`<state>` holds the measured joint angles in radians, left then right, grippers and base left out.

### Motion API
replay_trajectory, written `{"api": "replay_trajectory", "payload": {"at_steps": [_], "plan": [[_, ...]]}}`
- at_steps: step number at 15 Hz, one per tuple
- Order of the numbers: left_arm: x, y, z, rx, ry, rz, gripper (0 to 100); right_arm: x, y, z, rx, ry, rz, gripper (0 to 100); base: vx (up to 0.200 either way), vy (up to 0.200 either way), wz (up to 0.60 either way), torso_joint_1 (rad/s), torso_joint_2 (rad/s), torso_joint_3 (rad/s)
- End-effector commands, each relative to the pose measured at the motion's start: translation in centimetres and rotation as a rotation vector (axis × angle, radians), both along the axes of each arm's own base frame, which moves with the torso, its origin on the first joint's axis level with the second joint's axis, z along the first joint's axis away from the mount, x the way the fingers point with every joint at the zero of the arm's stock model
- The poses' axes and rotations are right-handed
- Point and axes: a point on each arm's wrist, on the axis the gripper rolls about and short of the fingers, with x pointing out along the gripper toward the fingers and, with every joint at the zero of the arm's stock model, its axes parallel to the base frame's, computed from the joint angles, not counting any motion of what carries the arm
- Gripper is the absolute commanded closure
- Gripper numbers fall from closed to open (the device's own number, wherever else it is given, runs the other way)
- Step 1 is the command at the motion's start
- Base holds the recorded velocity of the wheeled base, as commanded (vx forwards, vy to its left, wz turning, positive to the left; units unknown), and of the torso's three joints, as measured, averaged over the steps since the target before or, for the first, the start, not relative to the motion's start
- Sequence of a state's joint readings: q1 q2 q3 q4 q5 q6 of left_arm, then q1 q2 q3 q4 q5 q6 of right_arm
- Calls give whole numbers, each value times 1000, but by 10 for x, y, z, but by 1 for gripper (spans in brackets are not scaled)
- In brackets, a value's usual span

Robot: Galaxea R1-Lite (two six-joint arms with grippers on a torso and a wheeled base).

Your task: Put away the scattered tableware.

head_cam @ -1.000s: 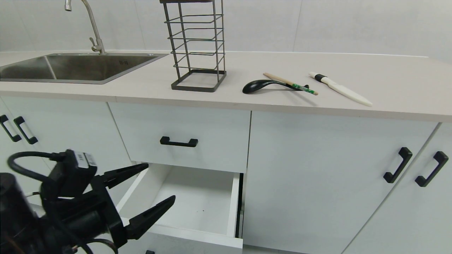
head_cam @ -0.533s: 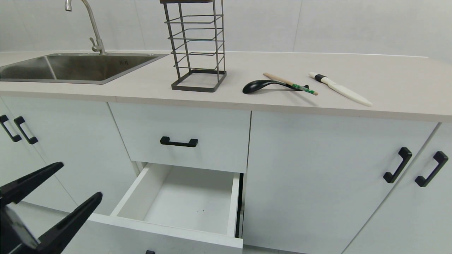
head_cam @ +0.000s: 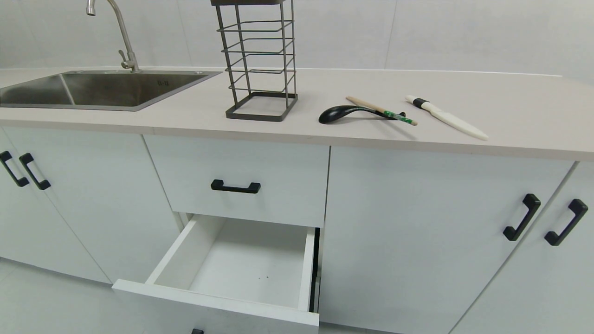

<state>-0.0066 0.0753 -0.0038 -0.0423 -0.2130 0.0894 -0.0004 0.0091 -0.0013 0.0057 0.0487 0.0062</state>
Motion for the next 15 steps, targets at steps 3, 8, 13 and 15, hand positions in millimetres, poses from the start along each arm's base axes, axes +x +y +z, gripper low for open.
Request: {"api": "replay_trajectory", "payload": {"at_steps": [3,8,13,15], "plan": [[-5,4,-7,-60,-18,182,0,0,0,0,0,2,-1,100,0,0,0,0,0,0],[-5,4,-7,-80,-20,181,0,0,0,0,0,2,1,100,0,0,0,0,0,0],[-5,4,-7,-80,-20,181,0,0,0,0,0,2,-1,100,0,0,0,0,0,0],[-5,4,-7,-80,-20,181,0,0,0,0,0,3,1,100,0,0,0,0,0,0]]}}
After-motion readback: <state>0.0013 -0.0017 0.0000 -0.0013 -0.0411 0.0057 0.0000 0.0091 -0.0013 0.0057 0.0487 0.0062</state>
